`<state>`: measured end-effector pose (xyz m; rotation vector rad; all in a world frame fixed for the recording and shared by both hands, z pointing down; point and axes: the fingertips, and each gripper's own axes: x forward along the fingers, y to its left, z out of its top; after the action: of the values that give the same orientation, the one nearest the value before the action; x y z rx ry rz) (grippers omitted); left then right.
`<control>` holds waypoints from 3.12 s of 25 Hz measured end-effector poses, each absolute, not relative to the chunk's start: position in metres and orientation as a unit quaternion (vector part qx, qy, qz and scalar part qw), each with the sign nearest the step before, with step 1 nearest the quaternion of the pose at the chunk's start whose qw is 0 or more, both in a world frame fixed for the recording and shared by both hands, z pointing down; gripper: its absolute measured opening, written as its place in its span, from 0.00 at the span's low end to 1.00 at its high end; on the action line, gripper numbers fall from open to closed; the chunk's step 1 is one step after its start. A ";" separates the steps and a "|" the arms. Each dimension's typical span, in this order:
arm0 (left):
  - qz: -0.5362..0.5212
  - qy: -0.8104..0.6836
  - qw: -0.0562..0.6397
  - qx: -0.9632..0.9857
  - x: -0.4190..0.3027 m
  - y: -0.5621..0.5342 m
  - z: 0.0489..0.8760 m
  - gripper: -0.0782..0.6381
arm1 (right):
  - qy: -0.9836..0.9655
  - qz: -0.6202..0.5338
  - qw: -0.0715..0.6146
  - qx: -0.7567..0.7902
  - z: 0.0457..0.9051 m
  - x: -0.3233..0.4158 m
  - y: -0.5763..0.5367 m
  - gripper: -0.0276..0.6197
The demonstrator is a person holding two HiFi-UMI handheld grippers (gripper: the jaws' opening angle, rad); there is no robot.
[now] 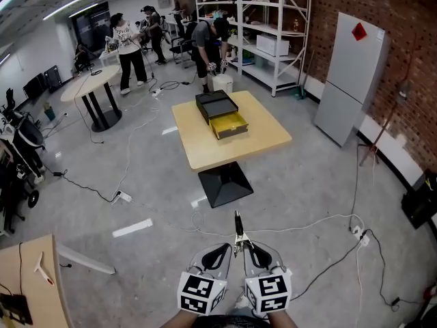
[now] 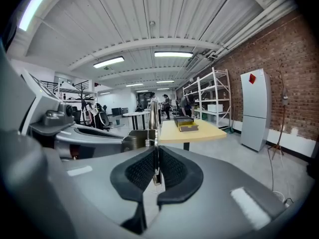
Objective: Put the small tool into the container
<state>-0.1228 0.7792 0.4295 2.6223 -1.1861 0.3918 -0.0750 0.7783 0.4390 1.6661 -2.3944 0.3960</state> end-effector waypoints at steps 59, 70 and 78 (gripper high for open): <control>0.120 -0.391 0.158 0.899 -0.178 0.131 0.474 0.13 | -0.796 0.162 0.149 0.564 0.487 -0.131 0.141 0.05; 0.129 -0.413 0.159 0.887 -0.129 0.030 0.481 0.13 | -0.809 0.175 0.142 0.543 0.497 -0.083 0.036 0.05; 0.128 -0.442 0.161 0.873 -0.001 -0.093 0.473 0.13 | -0.829 0.182 0.143 0.510 0.495 0.041 -0.083 0.05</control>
<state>-0.0006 -0.0934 0.4726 2.4922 -1.2629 0.3664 0.0408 -0.0831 0.4948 1.4706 -2.3906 0.5262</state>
